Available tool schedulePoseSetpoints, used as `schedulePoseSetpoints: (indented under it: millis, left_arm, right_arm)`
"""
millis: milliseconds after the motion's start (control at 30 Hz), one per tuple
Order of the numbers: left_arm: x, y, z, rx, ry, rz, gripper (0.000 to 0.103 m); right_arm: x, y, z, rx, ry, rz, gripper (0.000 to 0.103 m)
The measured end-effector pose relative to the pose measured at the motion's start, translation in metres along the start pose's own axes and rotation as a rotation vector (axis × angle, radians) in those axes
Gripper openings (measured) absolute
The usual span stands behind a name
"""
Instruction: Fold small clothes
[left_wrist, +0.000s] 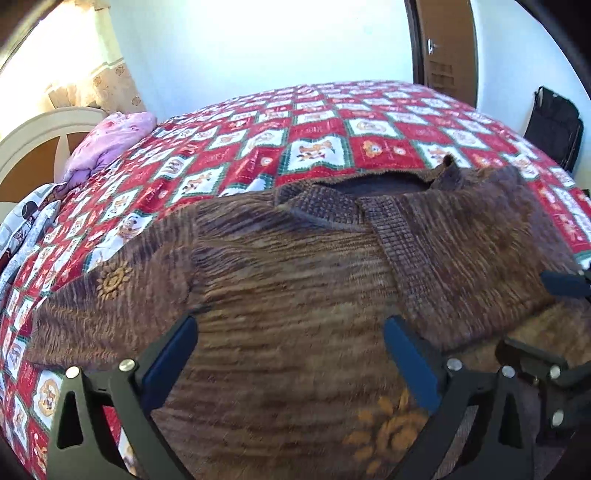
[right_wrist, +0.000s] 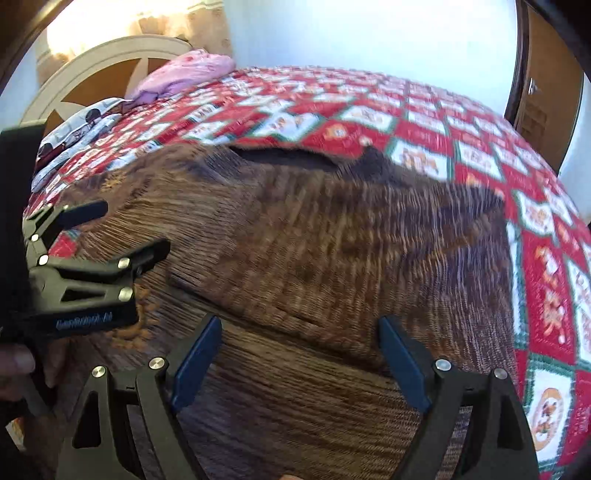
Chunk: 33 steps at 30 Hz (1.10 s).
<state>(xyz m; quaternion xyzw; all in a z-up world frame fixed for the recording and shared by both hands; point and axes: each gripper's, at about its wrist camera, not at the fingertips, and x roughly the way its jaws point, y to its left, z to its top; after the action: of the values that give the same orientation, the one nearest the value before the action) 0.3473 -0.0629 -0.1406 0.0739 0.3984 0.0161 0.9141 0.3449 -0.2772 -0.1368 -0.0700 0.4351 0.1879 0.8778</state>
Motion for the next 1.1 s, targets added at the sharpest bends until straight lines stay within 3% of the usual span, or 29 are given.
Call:
schedulePoseSetpoints:
  millis: [133,267,333,533,633,700,833,1100]
  left_arm:
    - [-0.014,0.015,-0.008,-0.015,-0.025,-0.007,0.103]
    - [-0.021,0.03,-0.011,-0.023,-0.018,0.016,0.103]
    - [-0.024,0.038,-0.014,-0.025,-0.021,0.033,0.103]
    - [-0.025,0.066,-0.023,-0.082,-0.007,0.035,0.103]
    - [-0.029,0.076,-0.025,-0.11,-0.016,0.034,0.103]
    - [-0.032,0.081,-0.026,-0.108,-0.022,0.047,0.103]
    - [-0.032,0.09,-0.029,-0.105,-0.018,0.067,0.103]
    - [-0.03,0.121,-0.04,-0.142,0.007,0.095,0.103]
  right_arm:
    - [-0.001,0.014,0.017,-0.029,-0.05,0.023,0.088]
    - [0.032,0.028,0.021,-0.002,0.039,0.102,0.088]
    - [0.032,0.046,0.015,-0.057,0.01,0.049,0.088]
    - [0.024,0.065,0.021,-0.078,-0.015,0.068,0.087]
    - [0.02,0.059,0.029,-0.054,-0.071,-0.031,0.087]
    - [0.028,0.051,0.036,-0.021,-0.051,-0.077,0.087]
    - [0.048,0.056,0.035,0.008,0.048,-0.007,0.087]
    - [0.045,0.092,0.031,-0.084,0.017,0.002,0.087]
